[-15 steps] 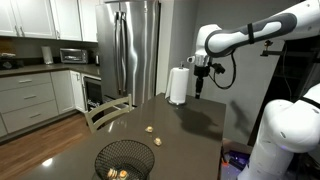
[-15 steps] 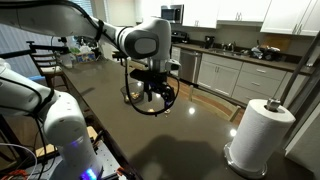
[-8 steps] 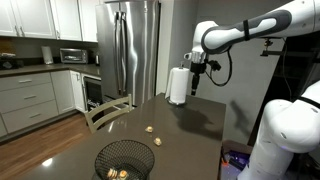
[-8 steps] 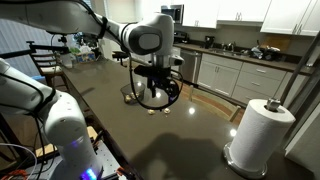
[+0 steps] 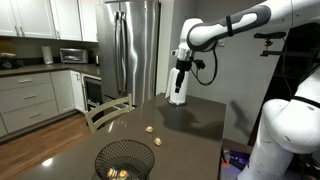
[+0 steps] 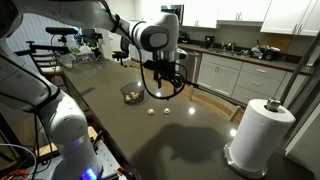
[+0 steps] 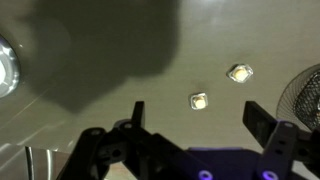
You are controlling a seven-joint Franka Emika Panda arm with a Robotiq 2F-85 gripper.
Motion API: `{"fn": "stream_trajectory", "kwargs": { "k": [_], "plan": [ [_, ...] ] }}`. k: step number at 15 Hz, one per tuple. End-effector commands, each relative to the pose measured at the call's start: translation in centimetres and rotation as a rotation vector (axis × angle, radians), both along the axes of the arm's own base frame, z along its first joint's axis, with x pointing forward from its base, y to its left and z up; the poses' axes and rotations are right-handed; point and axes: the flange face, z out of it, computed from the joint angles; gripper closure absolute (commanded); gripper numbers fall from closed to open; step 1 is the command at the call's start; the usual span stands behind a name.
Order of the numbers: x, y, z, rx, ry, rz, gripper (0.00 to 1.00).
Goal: Pick up one object from the countertop and place it in the black basket
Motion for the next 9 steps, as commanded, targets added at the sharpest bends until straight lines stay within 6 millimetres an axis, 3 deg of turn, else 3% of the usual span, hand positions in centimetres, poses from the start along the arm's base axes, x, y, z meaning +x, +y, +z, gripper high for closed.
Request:
{"fn": "stream_trajectory", "kwargs": {
  "k": [1,5,9],
  "plan": [
    [4.5,1.3,-0.5,0.033,-0.009,0.001,0.00],
    [8.1,2.5,-1.7,0.039,-0.011,-0.003,0.00],
    [11.1,4.1,-4.2,0.061,0.012,0.005,0.00]
  ]
}}
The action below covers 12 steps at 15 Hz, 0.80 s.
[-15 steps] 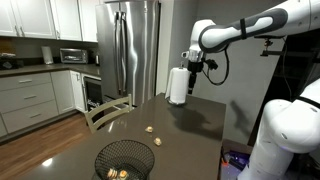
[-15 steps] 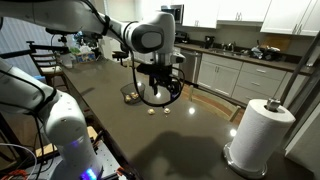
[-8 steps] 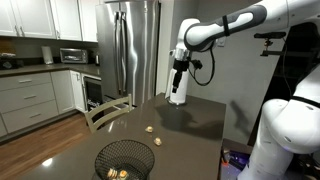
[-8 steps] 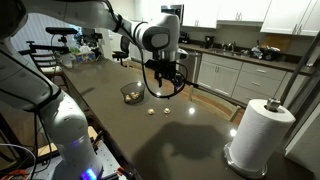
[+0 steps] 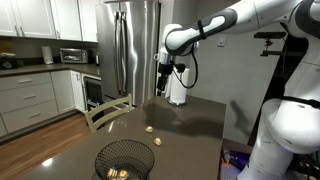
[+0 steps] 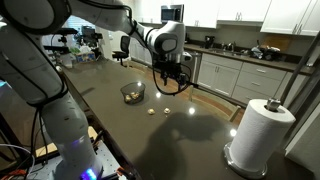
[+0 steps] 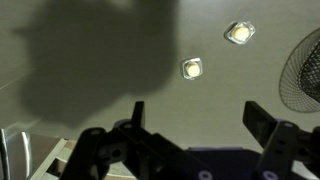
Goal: Pick up one object from the countertop and place it in the black basket
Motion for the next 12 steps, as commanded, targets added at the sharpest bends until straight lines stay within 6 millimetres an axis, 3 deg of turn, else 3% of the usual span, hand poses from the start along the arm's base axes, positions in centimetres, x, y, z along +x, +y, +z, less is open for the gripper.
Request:
{"fn": "stream_trajectory", "kwargs": {
  "k": [1,6,12],
  "plan": [
    [3.3,1.5,-2.2,0.041,0.021,-0.009,0.00],
    [5.5,4.0,-7.0,0.096,0.085,-0.007,0.00],
    [6.4,4.4,-13.2,0.072,0.164,-0.044,0.00]
  ]
}}
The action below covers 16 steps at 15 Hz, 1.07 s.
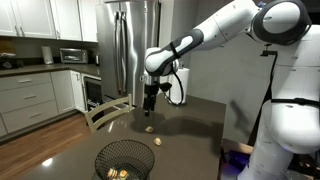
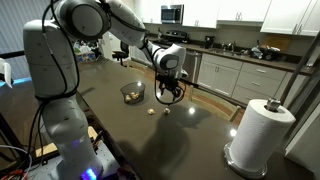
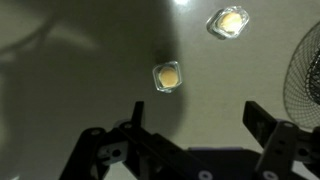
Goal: Pick up one object from the countertop and place it in the black basket
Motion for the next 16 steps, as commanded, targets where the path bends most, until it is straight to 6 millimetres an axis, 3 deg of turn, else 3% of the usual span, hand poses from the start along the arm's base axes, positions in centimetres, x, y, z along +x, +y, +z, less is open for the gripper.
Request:
{"fn": "stream_trajectory", "kwargs": {
  "k": [1,7,16],
  "plan": [
    [1.1,-0.1,-3.0,-0.006,0.028,-0.042,0.00],
    [1.7,0.4,-6.6,-0.009,0.049,-0.042,0.00],
    [2.5,0.4,-8.7,-0.018,0.070,-0.049,0.00]
  ]
}}
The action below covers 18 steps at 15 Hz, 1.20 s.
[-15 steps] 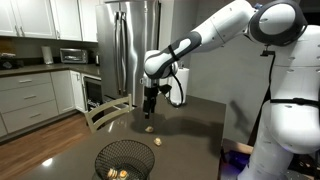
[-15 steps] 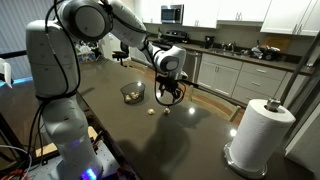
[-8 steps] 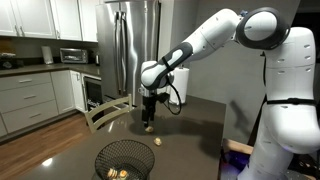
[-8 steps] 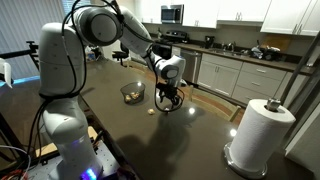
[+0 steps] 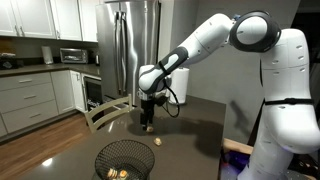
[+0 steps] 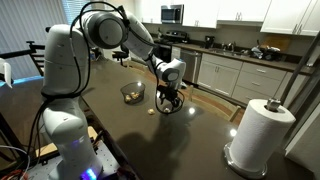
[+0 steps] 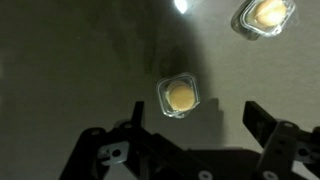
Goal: Pick up one object from the countertop and place it in the black basket
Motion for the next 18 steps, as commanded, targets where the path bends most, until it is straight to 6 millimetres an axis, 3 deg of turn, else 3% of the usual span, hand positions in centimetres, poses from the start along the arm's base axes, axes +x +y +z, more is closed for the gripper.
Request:
{"fn": "stream_trajectory", "kwargs": {
  "k": [1,2,3,4,5,8,11,13,14,16,18],
  "plan": [
    [0.8,-0.3,-0.6,-0.011,-0.002,-0.028,0.00],
    [0.9,-0.4,-0.8,-0.013,0.002,-0.033,0.02],
    [0.9,-0.4,-0.9,-0.015,0.008,-0.036,0.25],
    [0.9,-0.5,-1.1,-0.018,0.013,-0.041,0.20],
    [0.9,-0.6,-1.2,-0.018,0.016,-0.043,0.29],
    [0.9,-0.9,-1.5,-0.020,0.026,-0.057,0.42],
    [0.9,-1.1,-1.7,-0.025,0.034,-0.070,0.36],
    [0.9,-1.1,-1.8,-0.026,0.038,-0.076,0.43],
    [0.9,-1.0,-1.8,-0.026,0.039,-0.079,0.66],
    [0.8,-1.0,-1.6,-0.031,0.040,-0.084,0.70],
    [0.7,-0.9,-1.5,-0.034,0.043,-0.093,0.84]
  ]
}}
